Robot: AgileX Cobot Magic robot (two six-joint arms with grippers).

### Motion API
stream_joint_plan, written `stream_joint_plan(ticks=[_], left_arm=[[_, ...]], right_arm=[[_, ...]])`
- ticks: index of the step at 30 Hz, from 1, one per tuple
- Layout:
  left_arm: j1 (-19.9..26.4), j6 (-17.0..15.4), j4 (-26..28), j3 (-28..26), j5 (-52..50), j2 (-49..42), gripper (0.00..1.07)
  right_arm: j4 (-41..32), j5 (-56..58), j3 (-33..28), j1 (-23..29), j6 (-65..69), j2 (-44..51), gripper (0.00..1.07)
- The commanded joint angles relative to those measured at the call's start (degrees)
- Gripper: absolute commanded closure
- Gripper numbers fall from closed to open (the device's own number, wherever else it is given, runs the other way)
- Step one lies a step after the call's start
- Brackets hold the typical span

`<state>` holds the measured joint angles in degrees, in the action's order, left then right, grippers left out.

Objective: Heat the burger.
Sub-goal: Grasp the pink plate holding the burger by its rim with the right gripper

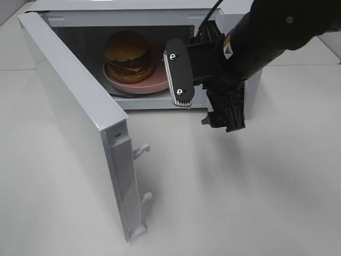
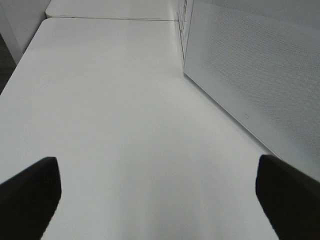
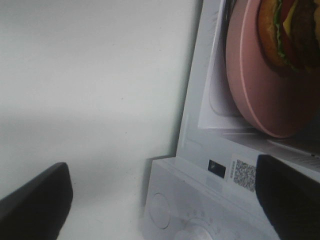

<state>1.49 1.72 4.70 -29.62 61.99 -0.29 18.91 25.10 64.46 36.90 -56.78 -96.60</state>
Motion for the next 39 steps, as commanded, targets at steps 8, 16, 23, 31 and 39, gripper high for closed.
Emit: stream_joint_plan(ticks=[8,16,23,31,39], left_arm=[[0.1,0.1,0.5,0.0,-0.6,-0.2,0.09],[0.1,0.1,0.5,0.0,-0.6,-0.2,0.09],[0.1,0.1,0.5,0.0,-0.6,-0.2,0.09],[0.1,0.1,0.5,0.0,-0.6,-0.2,0.09],[0.1,0.1,-0.1,0.0,-0.6,-0.2,0.09]], right_arm=[[0.7,-4.0,7.2,0.6,0.9,-8.1,0.18],[0.5,-6.9,12.3,0.6,1.3,-13.5,0.19],[0.7,-7.0,19.1,0.6,2.5,-20.6,0.20],[0.7,-7.7,24.8,0.6,3.7,-26.1,0.21],[0.7,-8.1,28.8,0.4,3.7,-31.3,0.22]])
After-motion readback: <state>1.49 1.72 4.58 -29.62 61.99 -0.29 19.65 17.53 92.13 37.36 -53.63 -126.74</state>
